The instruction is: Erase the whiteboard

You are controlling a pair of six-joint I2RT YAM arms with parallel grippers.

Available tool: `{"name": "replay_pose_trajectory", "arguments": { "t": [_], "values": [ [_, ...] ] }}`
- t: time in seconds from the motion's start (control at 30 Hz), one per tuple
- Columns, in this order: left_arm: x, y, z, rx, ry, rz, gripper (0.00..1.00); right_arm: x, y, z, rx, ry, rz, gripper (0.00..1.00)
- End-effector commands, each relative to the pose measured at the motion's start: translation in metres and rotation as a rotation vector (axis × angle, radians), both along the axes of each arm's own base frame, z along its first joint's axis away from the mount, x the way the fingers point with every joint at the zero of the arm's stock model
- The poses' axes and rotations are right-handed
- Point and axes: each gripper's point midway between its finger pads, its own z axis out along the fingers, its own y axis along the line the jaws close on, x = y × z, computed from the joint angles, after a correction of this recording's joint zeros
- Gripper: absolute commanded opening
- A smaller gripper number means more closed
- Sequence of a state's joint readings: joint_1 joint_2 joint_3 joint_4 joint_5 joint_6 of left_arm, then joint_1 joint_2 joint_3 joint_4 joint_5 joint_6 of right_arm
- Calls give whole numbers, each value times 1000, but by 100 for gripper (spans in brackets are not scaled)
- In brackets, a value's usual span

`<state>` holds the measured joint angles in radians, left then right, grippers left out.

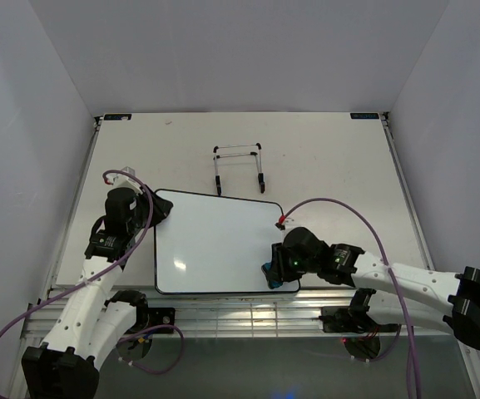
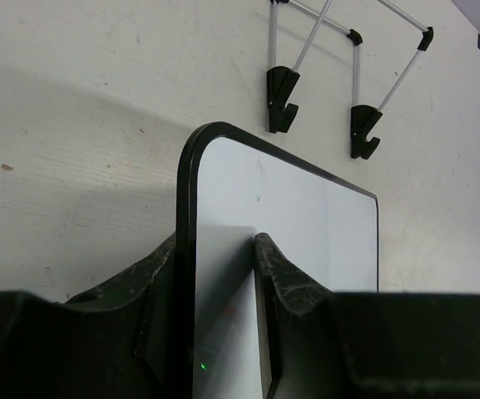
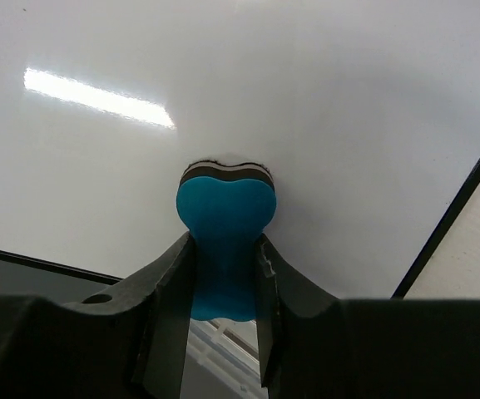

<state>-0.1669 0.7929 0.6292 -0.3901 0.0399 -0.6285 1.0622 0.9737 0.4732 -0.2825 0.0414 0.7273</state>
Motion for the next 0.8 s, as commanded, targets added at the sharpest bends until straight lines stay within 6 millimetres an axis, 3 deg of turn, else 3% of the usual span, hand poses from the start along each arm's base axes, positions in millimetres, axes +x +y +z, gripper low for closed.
{"name": "replay_pose_trajectory", "arguments": {
  "t": [0.0, 0.07, 0.1, 0.2, 0.23, 0.33, 0.4, 0.53, 0.57, 0.6, 0.63, 0.67, 0.77],
  "values": [
    [8, 18, 19, 102, -76, 48, 0, -28, -8, -16, -113, 122, 118, 8],
    [9, 18, 20, 100, -78, 47, 0, -25, 24, 4, -47, 78, 184, 8],
    [9, 17, 19, 100, -77, 46, 0, -25, 52, 33, 16, 33, 232, 8],
    [9, 18, 19, 102, -77, 51, 0, -33, 98, 58, 34, -24, 339, 8],
    [9, 18, 19, 103, -74, 51, 0, -30, 127, 76, 60, -59, 378, 8],
    [9, 19, 18, 104, -73, 53, 0, -39, 172, 95, 63, -88, 464, 8],
    [8, 20, 18, 108, -73, 57, 0, -37, 179, 90, 19, -107, 477, 8],
    [8, 21, 18, 112, -70, 64, 0, -23, 145, 49, -87, -58, 403, 8],
    [8, 21, 18, 112, -72, 64, 0, -27, 113, 16, -169, -5, 380, 8],
    [8, 22, 17, 114, -69, 66, 0, -19, 92, 2, -206, 11, 306, 8],
    [8, 22, 19, 113, -73, 67, 0, -21, 75, 2, -194, 24, 275, 8],
    [8, 22, 18, 114, -71, 67, 0, -33, 32, -32, -282, 86, 241, 8],
    [8, 22, 20, 112, -78, 67, 0, -45, -23, -50, -282, 180, 102, 8]
  ]
}}
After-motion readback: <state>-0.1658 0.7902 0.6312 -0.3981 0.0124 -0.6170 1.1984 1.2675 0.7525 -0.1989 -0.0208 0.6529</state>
